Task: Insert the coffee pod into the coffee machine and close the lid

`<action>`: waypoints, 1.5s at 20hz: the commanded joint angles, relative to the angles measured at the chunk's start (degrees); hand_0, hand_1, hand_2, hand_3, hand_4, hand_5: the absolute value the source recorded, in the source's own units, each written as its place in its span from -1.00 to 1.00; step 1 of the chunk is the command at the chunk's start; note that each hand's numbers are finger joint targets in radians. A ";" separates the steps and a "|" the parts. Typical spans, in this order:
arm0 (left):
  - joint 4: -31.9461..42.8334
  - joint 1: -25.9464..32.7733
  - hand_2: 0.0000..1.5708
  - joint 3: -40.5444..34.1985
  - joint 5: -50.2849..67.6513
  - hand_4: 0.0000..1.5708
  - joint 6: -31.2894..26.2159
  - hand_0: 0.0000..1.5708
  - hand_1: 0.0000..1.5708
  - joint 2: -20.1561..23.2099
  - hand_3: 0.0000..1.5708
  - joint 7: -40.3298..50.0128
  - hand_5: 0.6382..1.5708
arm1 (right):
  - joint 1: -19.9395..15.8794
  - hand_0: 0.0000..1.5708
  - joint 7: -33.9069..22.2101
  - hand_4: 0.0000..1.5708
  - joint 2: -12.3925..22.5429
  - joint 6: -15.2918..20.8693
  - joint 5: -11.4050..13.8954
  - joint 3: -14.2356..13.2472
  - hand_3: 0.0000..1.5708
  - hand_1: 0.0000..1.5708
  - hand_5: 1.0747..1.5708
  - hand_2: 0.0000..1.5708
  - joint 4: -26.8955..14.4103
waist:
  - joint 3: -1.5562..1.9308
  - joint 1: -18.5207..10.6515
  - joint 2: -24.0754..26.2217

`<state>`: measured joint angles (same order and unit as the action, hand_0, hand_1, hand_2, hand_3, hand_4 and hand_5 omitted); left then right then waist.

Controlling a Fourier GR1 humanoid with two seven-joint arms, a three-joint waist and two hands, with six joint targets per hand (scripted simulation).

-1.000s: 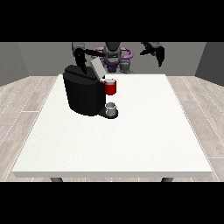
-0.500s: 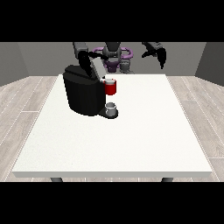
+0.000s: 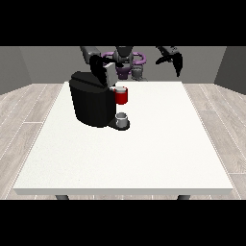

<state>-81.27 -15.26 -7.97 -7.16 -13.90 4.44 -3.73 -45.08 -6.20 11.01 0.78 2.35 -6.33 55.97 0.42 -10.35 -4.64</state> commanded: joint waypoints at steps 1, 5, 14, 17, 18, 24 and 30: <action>-0.25 0.22 -1.00 0.09 1.93 -0.54 -2.43 -1.00 -1.00 0.63 -1.00 1.91 1.00 | -2.29 -1.00 0.75 -1.00 -2.60 -1.17 0.89 2.91 -1.00 -1.00 1.00 -1.00 0.98 | -0.43 -2.12 2.08; -0.39 -0.40 -1.00 2.74 -1.04 -0.51 0.16 -1.00 -1.00 -1.59 -1.00 1.26 1.00 | -4.81 -1.00 0.69 -1.00 -2.68 0.18 2.35 3.56 -1.00 -1.00 1.00 -1.00 1.38 | -0.41 -4.20 -0.34; 0.72 -3.01 -1.00 3.43 -1.05 -0.48 -0.56 -1.00 -1.00 -1.70 -1.00 -4.06 1.00 | -12.27 -1.00 -3.05 -0.67 2.16 1.45 6.03 3.70 -1.00 -1.00 1.00 -1.00 3.59 | -0.45 -9.83 -5.24; 1.08 -3.80 -1.00 3.21 -0.46 -0.49 -1.94 -1.00 -1.00 -0.68 -1.00 -3.91 1.00 | -11.69 -1.00 -6.25 -0.80 2.06 1.28 5.88 4.01 -1.00 -1.00 1.00 -1.00 5.84 | -0.45 -10.97 -4.82; 1.06 -6.27 -1.00 3.49 -0.23 -0.51 -1.61 -1.00 -1.00 -1.38 -1.00 -1.52 1.00 | -12.93 -1.00 -7.98 -0.88 1.03 3.00 6.44 4.18 -1.00 -1.00 1.00 -1.00 6.26 | -0.43 -11.70 -5.08; 1.12 -8.70 -1.00 4.68 0.28 -0.43 -3.15 -1.00 -1.00 -1.75 -1.00 -1.64 1.00 | -14.03 -1.00 -12.55 -0.93 5.11 2.08 7.55 3.64 -1.00 -1.00 1.00 -1.00 10.59 | -0.38 -16.09 -8.21; 0.79 -10.52 -1.00 5.70 0.44 -0.47 -4.46 -1.00 -1.00 -1.75 -1.00 -2.88 1.00 | -14.51 -1.00 -16.50 -1.00 8.75 0.67 7.76 1.87 -1.00 -1.00 1.00 -1.00 14.00 | -0.34 -20.67 -10.81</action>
<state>-80.22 -23.92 -2.60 -7.28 -17.42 2.68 -6.58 -53.57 -30.41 24.88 2.45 11.90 -8.03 66.31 2.49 -24.67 -14.04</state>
